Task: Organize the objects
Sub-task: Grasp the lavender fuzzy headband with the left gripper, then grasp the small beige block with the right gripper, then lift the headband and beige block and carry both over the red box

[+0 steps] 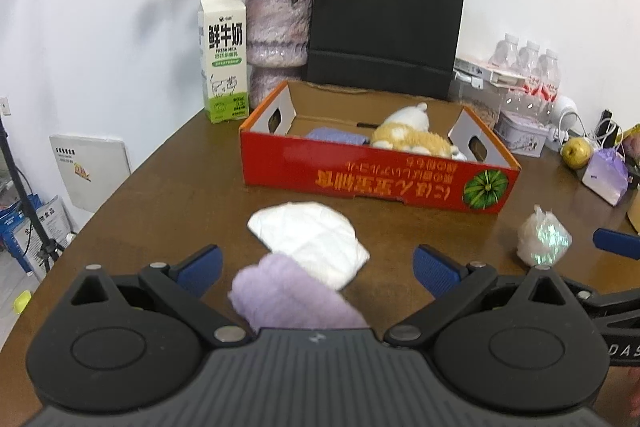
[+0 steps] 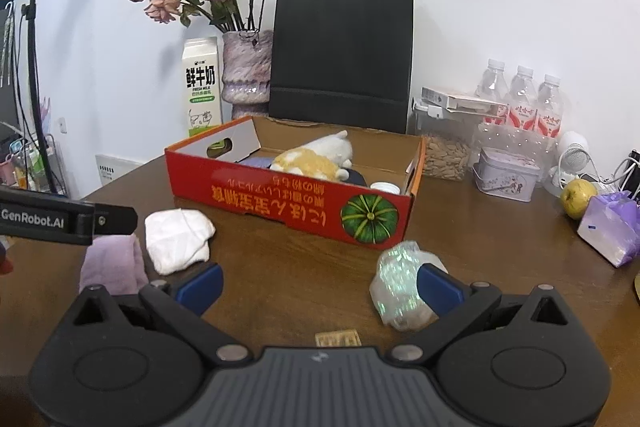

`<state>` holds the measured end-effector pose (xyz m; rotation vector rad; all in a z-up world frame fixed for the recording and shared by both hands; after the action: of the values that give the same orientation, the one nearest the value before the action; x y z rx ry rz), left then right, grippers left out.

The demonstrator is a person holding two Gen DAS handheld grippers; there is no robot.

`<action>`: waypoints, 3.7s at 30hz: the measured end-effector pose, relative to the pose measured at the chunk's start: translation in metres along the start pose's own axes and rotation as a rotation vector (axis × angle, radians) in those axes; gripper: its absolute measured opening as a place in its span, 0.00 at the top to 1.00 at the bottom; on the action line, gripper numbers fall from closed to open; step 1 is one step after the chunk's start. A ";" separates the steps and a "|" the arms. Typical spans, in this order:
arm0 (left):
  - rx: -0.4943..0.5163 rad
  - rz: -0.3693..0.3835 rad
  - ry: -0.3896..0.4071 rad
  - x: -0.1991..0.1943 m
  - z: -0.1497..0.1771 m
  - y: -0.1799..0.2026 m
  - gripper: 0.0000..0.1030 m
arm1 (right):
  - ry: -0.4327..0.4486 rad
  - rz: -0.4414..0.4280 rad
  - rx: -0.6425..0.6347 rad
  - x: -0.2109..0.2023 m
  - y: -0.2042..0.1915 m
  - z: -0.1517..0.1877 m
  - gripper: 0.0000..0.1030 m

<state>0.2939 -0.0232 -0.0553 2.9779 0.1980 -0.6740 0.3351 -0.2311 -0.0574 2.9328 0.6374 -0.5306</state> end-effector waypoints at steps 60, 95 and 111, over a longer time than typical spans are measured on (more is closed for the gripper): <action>0.032 0.078 -0.032 0.012 0.049 -0.019 0.56 | -0.101 0.081 0.065 -0.026 0.041 0.072 0.00; -0.010 0.161 -0.045 0.006 0.054 -0.029 0.54 | -0.112 0.003 0.017 0.024 0.001 0.056 0.71; -0.001 0.124 0.026 -0.007 0.045 -0.030 0.62 | -0.047 -0.034 0.006 0.001 -0.030 0.051 0.71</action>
<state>0.2639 0.0008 -0.0947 2.9695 0.0155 -0.6209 0.3075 -0.2122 -0.1057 2.9109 0.6824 -0.6036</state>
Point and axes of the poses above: each gripper's, at about its wrist camera, not at the fingertips, and x roughly the way its jaws point, y to its right, z to its underside, the point moved 10 cm from there along x, roughly the way its jaws point, and after that the axes turned 8 degrees about y, right-handed, at the moved point
